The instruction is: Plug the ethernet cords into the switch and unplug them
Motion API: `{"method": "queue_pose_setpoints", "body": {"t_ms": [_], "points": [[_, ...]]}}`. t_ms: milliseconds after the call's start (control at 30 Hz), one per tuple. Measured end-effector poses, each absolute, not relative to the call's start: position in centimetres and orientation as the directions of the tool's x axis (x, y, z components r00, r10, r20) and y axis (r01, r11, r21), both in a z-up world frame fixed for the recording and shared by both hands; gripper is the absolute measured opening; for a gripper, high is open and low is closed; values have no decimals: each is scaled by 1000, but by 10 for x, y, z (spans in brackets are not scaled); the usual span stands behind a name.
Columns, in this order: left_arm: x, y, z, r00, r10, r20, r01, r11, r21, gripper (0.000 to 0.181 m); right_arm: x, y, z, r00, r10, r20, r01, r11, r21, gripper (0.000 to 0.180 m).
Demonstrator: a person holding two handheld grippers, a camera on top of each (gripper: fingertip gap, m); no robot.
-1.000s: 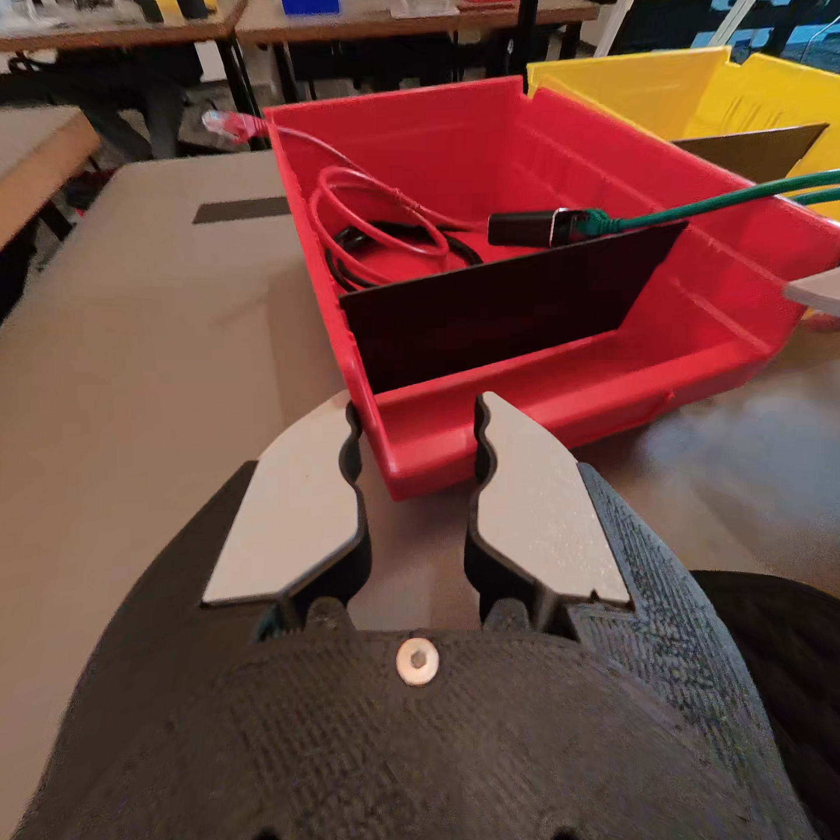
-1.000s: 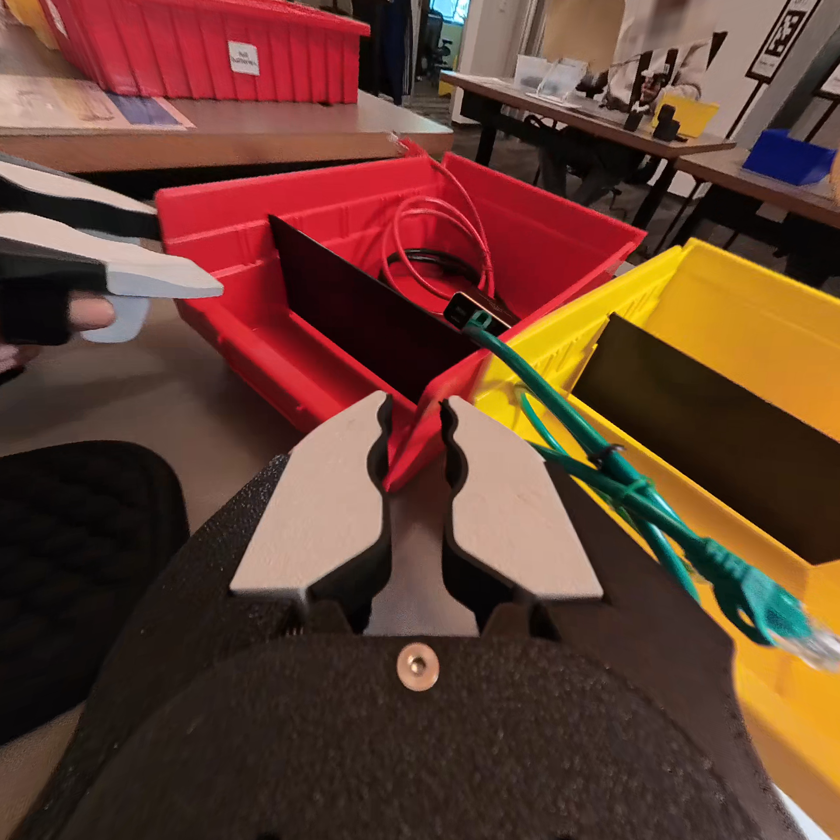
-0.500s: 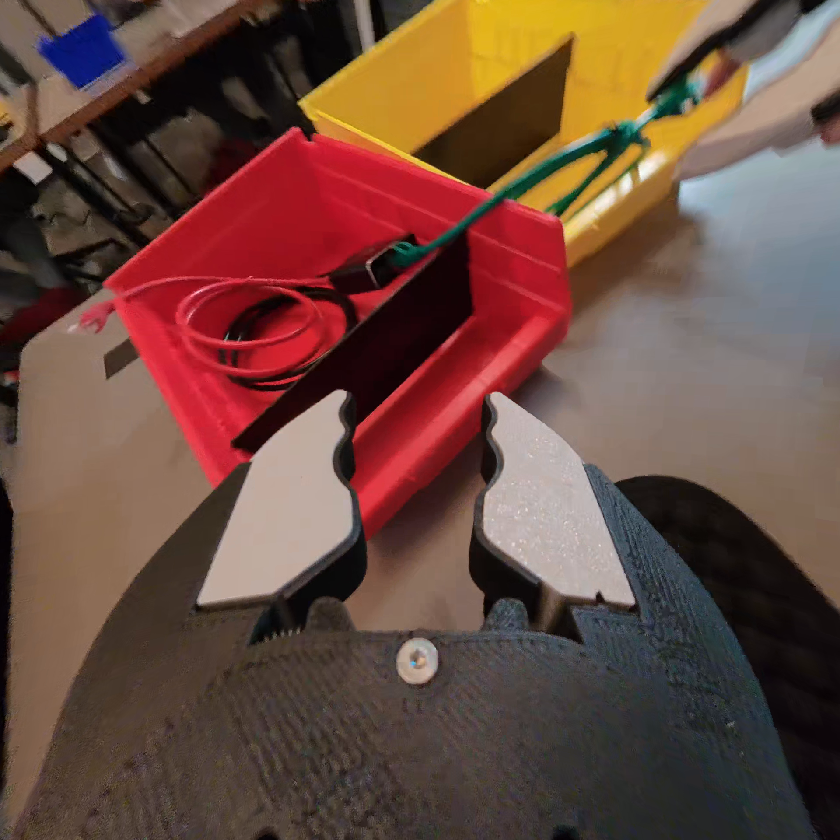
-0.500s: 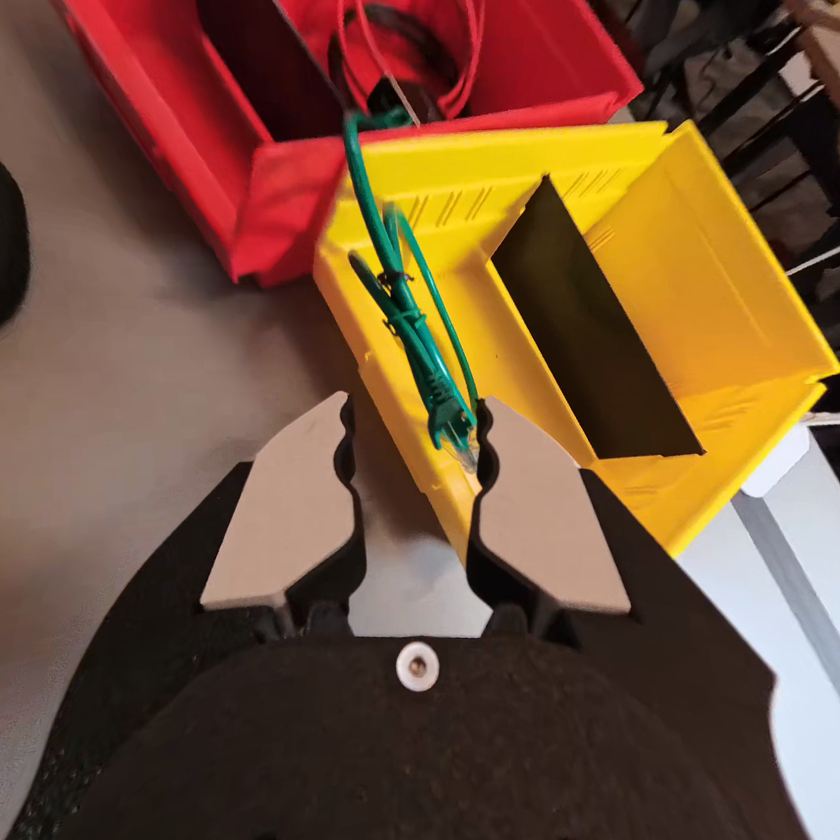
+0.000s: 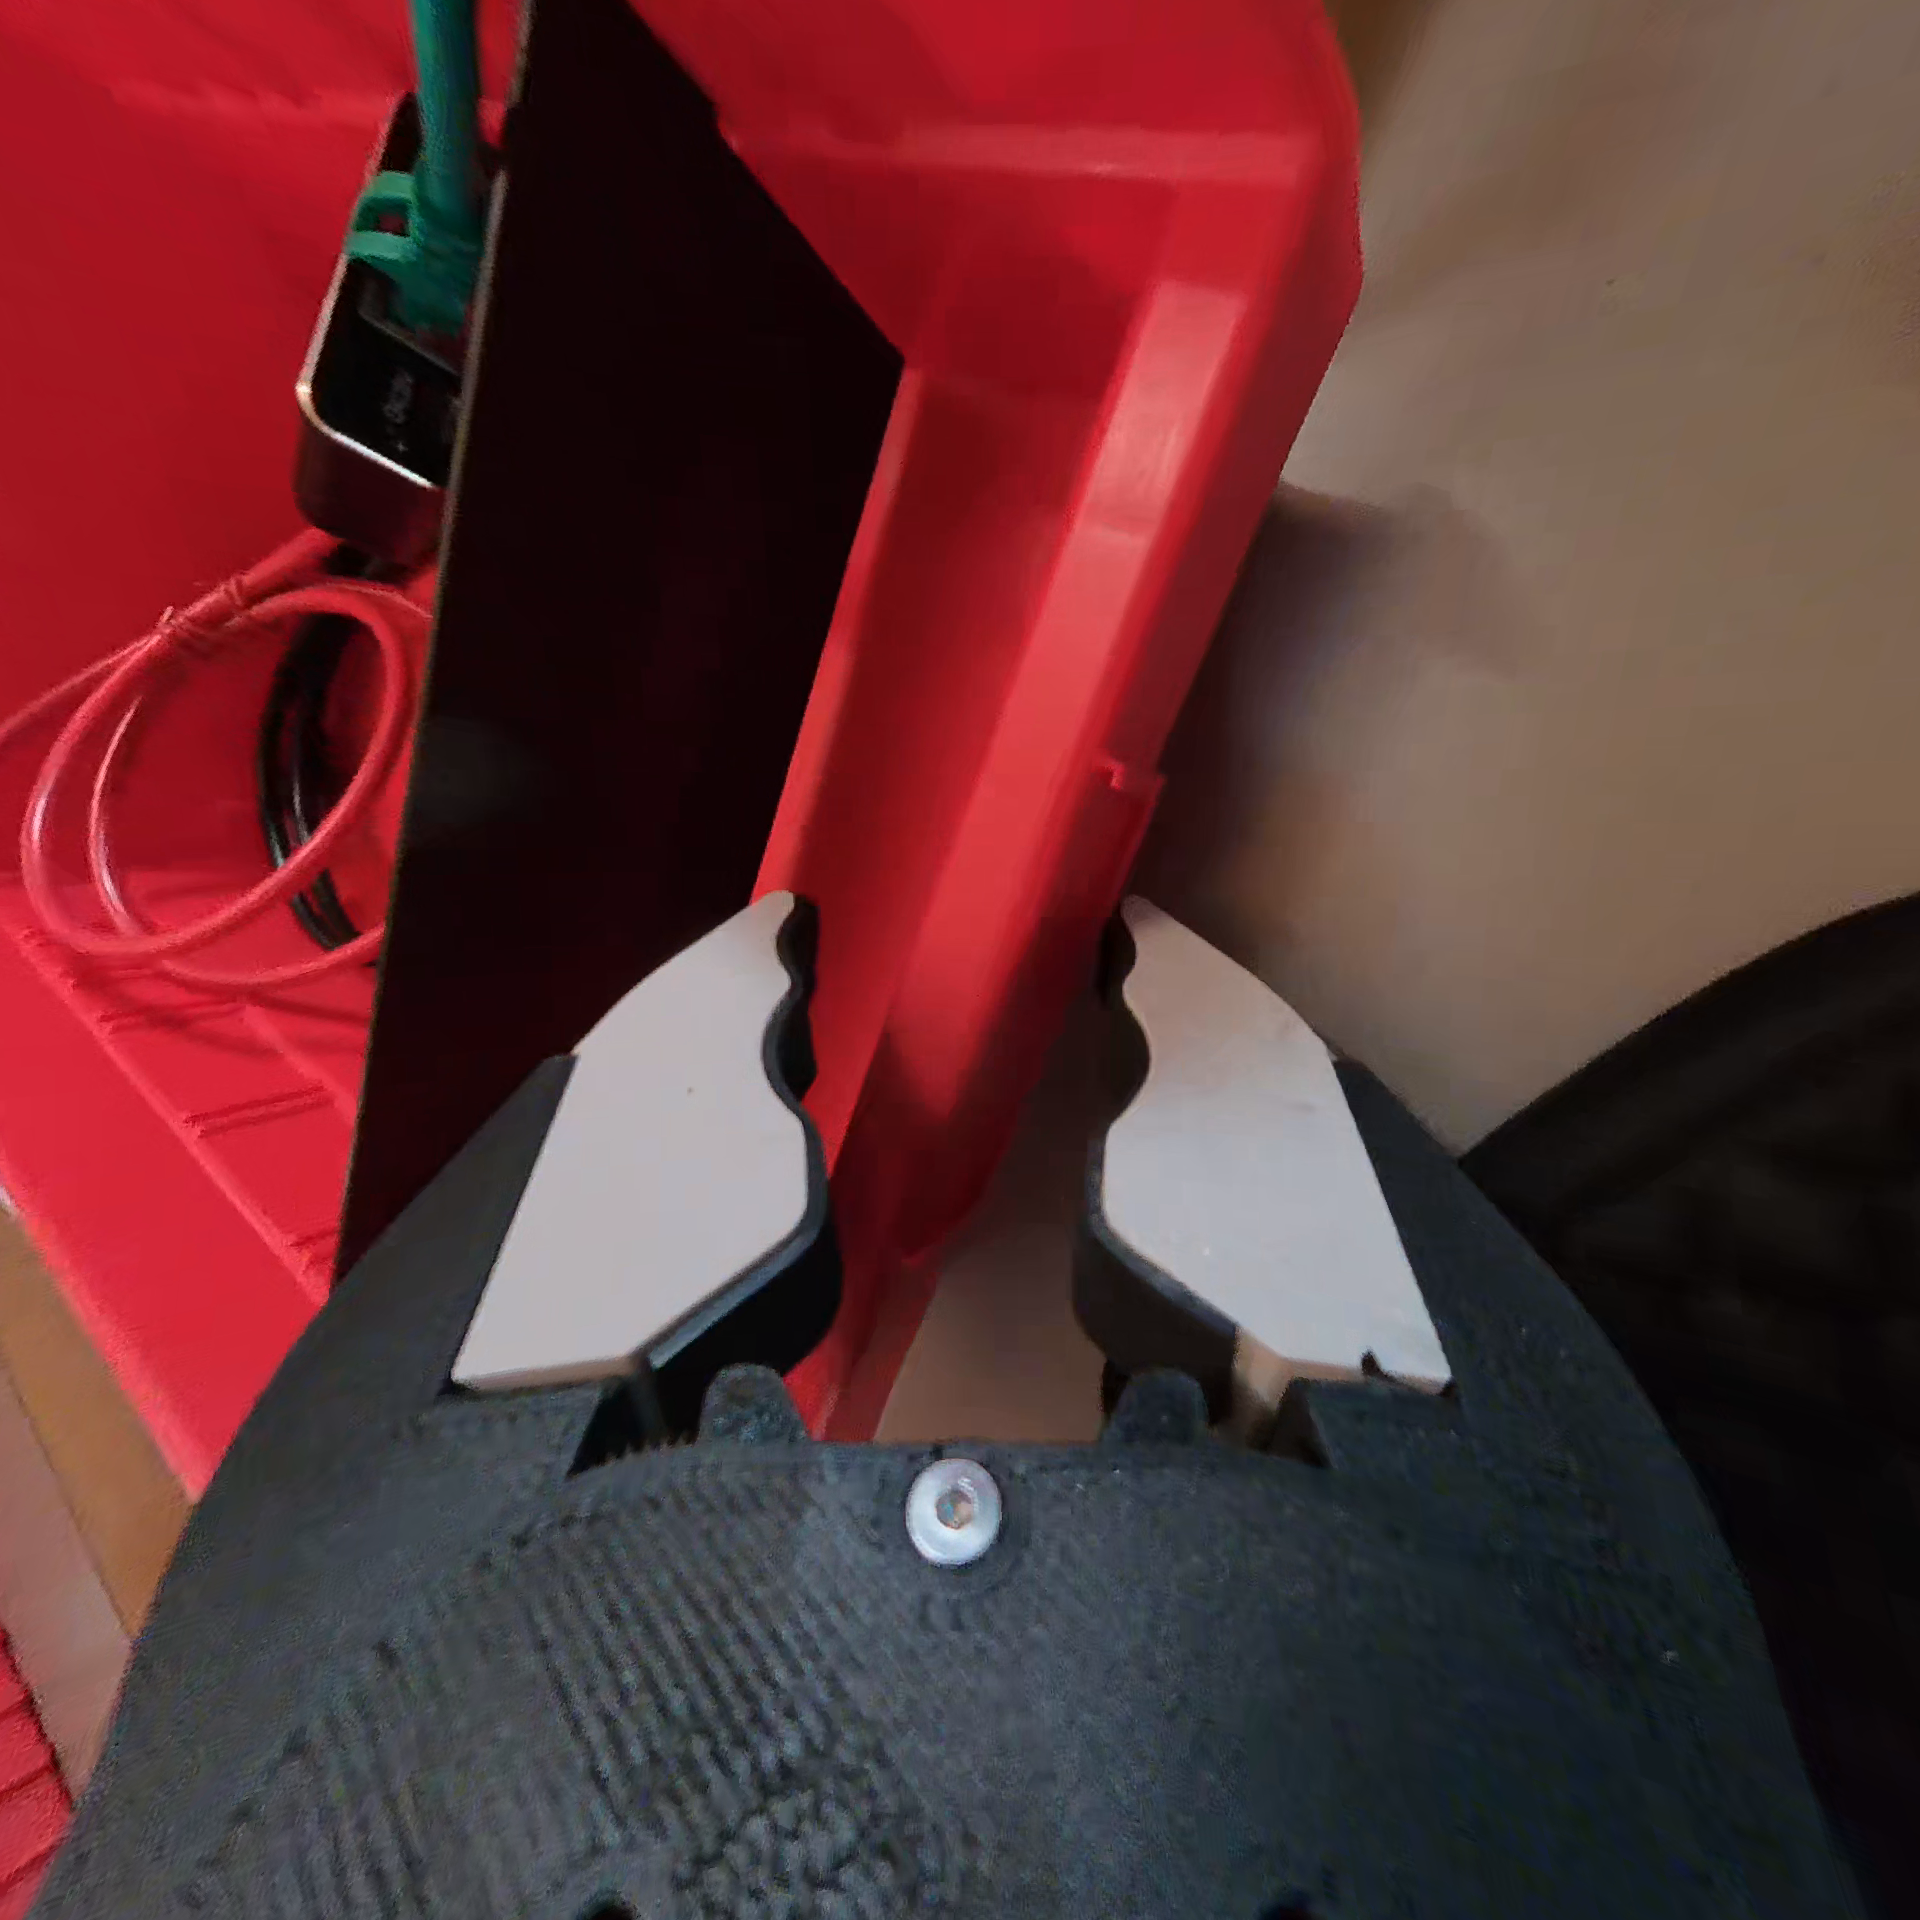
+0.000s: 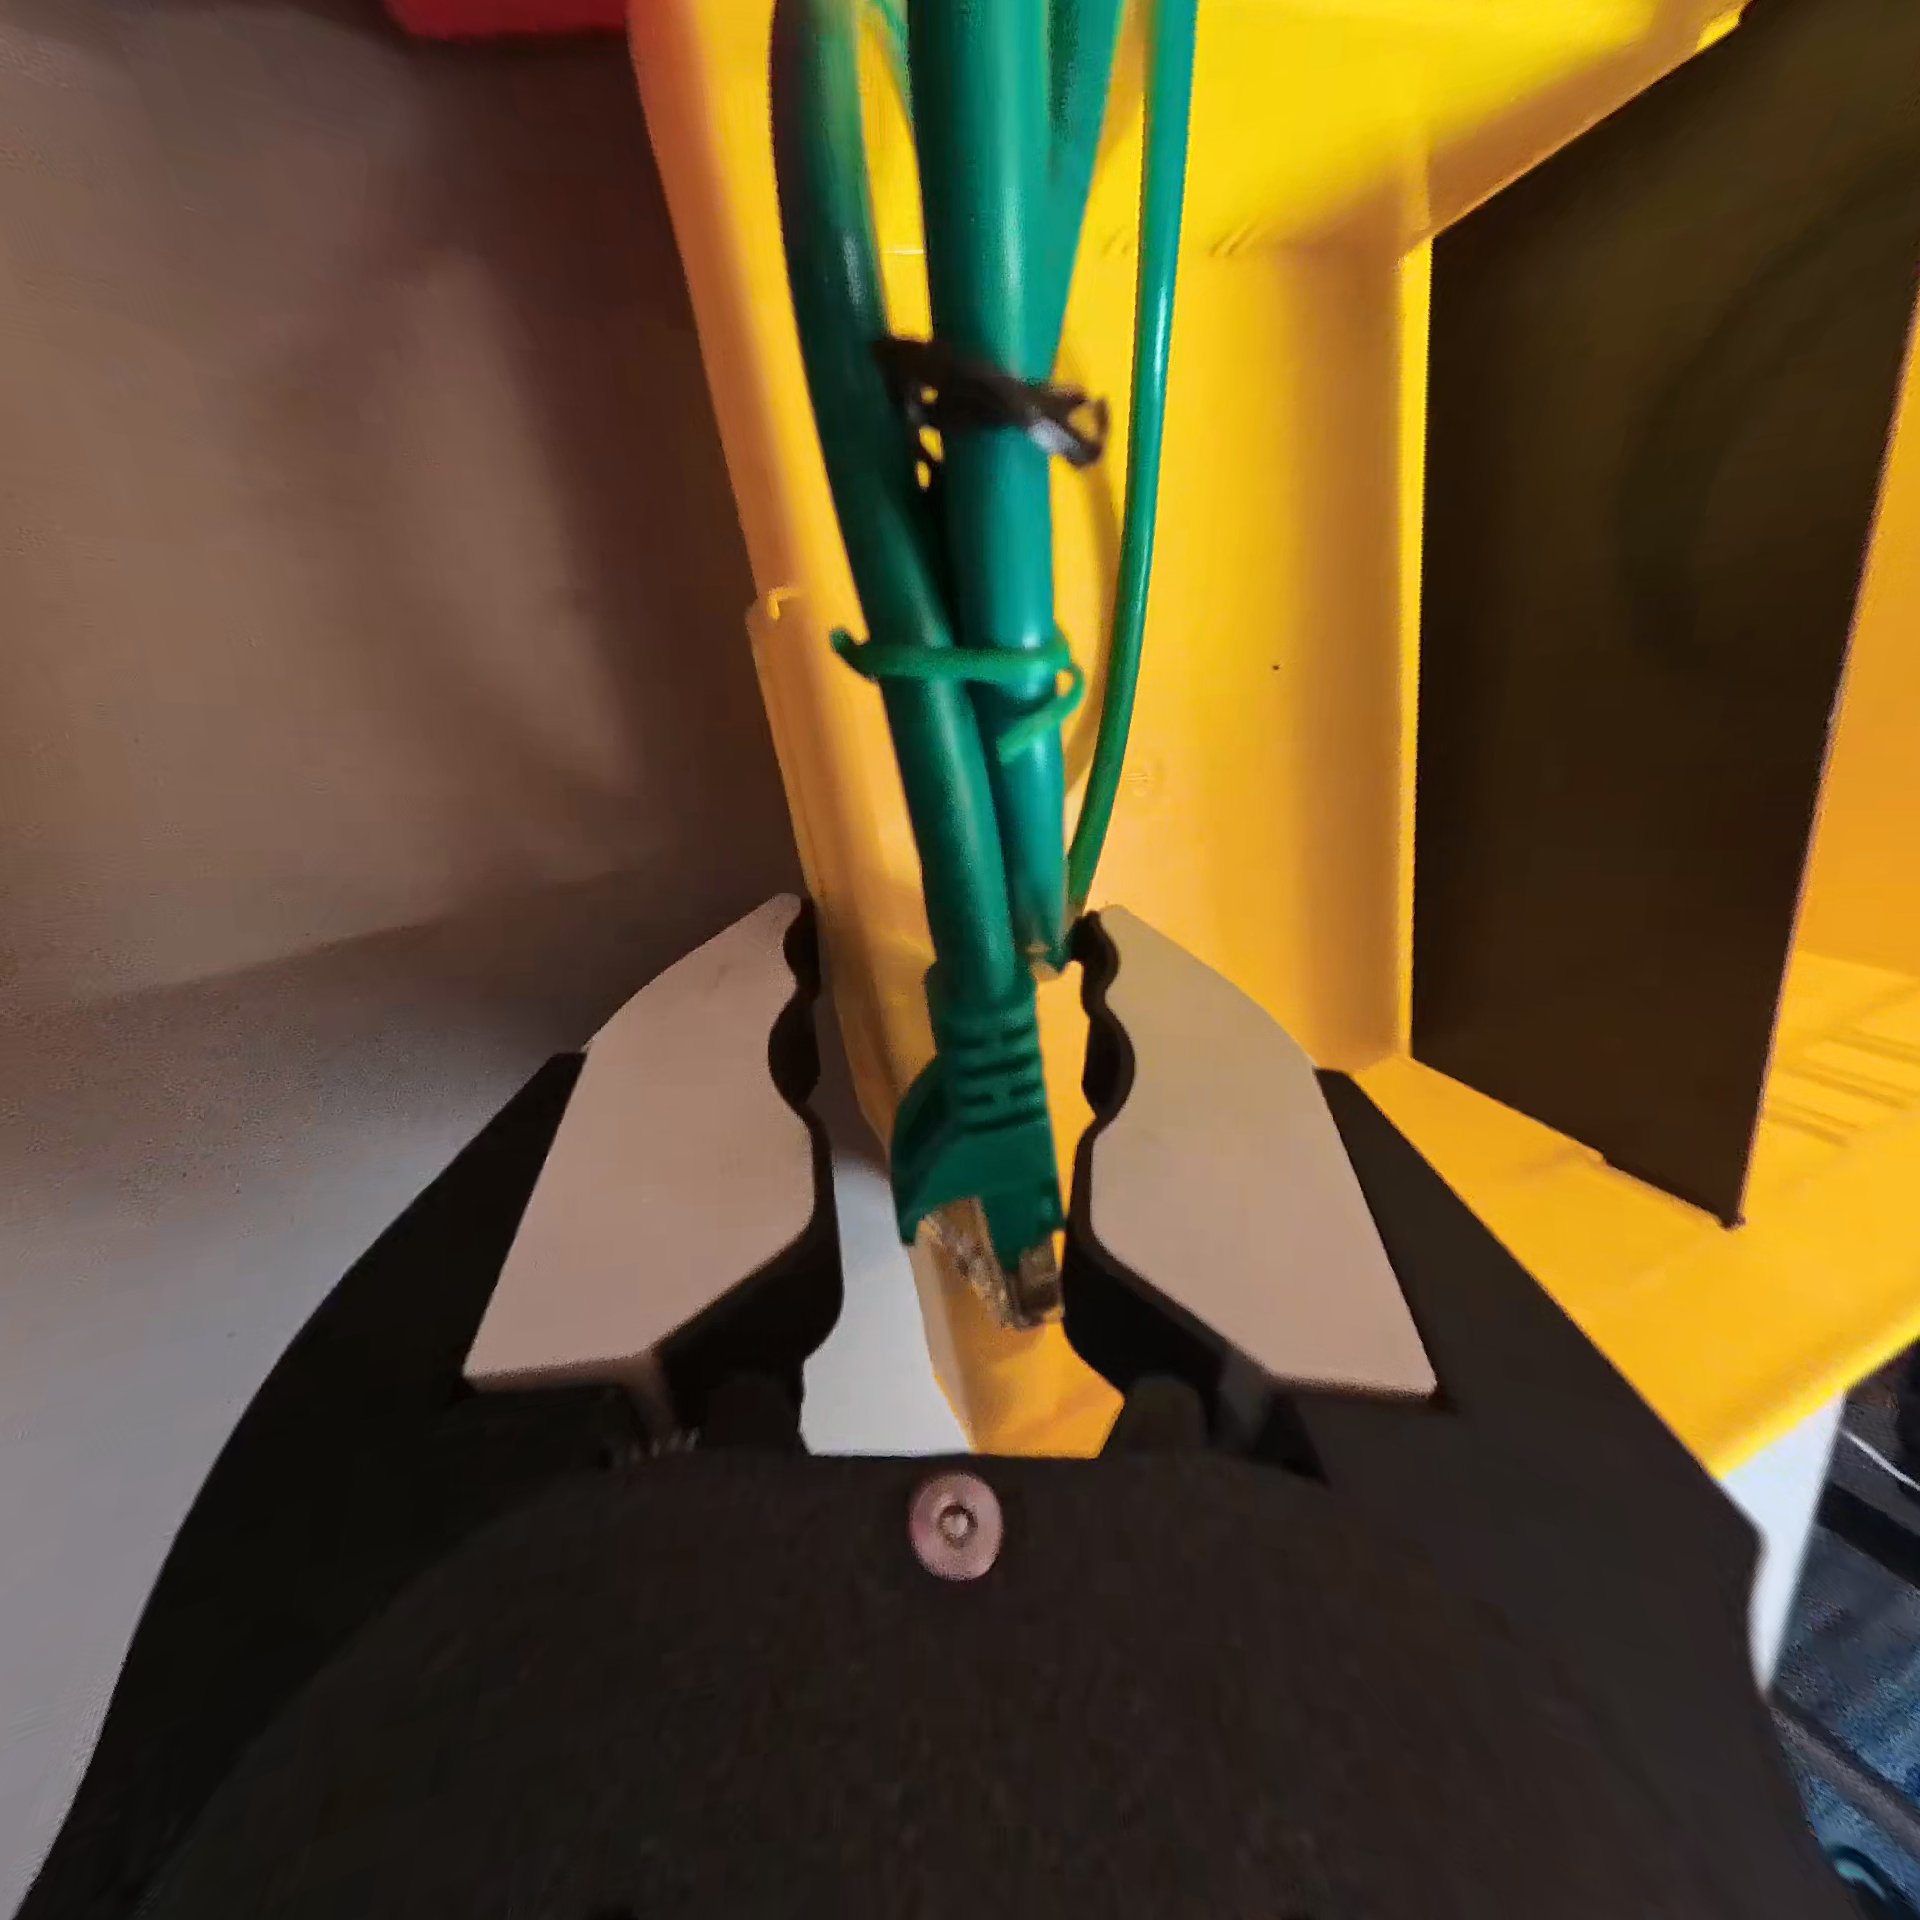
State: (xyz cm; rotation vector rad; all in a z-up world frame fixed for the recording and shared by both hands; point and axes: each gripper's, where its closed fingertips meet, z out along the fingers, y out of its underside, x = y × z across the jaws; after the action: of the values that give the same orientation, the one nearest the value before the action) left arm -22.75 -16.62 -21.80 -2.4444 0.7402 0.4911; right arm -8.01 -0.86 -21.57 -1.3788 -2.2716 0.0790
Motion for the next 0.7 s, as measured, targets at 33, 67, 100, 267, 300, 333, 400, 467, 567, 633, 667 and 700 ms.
{"method": "queue_pose_setpoints", "body": {"t_ms": [33, 67, 100, 267, 300, 333, 400, 467, 567, 633, 667, 700], "points": [[-228, -165, -220, 788, -402, -466, -591, -706, -390, 53, -78, -8, -215, -369, 858, 357, 826, 479, -298, 47], [-227, -164, -221, 796, -401, -454, -585, -703, -405, 52, -75, -7, -215, -360, 861, 359, 829, 472, -301, 46], [-225, -163, -221, 801, -404, -441, -583, -694, -422, 51, -72, -6, -215, -351, 862, 366, 828, 468, -308, 45], [-212, -164, -223, 808, -437, -395, -588, -651, -480, 38, -43, 8, -215, -295, 884, 362, 842, 420, -339, 58], [-213, -165, -222, 804, -437, -404, -593, -643, -485, 37, -35, 13, -217, -298, 883, 364, 850, 419, -320, 56], [-214, -166, -220, 796, -440, -415, -603, -630, -489, 37, -29, 17, -217, -298, 875, 381, 849, 426, -314, 53], [-214, -170, -216, 787, -446, -427, -616, -614, -493, 37, -22, 20, -213, -282, 877, 390, 836, 424, -349, 43], [-213, -172, -208, 776, -446, -446, -629, -599, -496, 37, -12, 21, -210, -263, 886, 381, 834, 407, -372, 40], [-209, -175, -187, 761, -450, -468, -649, -553, -523, 37, 6, 25, -210, -251, 895, 370, 842, 390, -373, 39], [-205, -176, -165, 762, -445, -471, -648, -507, -568, 36, 17, 31, -210, -238, 901, 362, 852, 372, -367, 40], [-203, -176, -151, 775, -431, -462, -630, -482, -608, 35, 22, 34, -210, -235, 904, 358, 857, 367, -362, 40], [-204, -176, -136, 795, -411, -446, -604, -462, -650, 35, 26, 36, -210, -236, 903, 358, 858, 367, -360, 41]]}}
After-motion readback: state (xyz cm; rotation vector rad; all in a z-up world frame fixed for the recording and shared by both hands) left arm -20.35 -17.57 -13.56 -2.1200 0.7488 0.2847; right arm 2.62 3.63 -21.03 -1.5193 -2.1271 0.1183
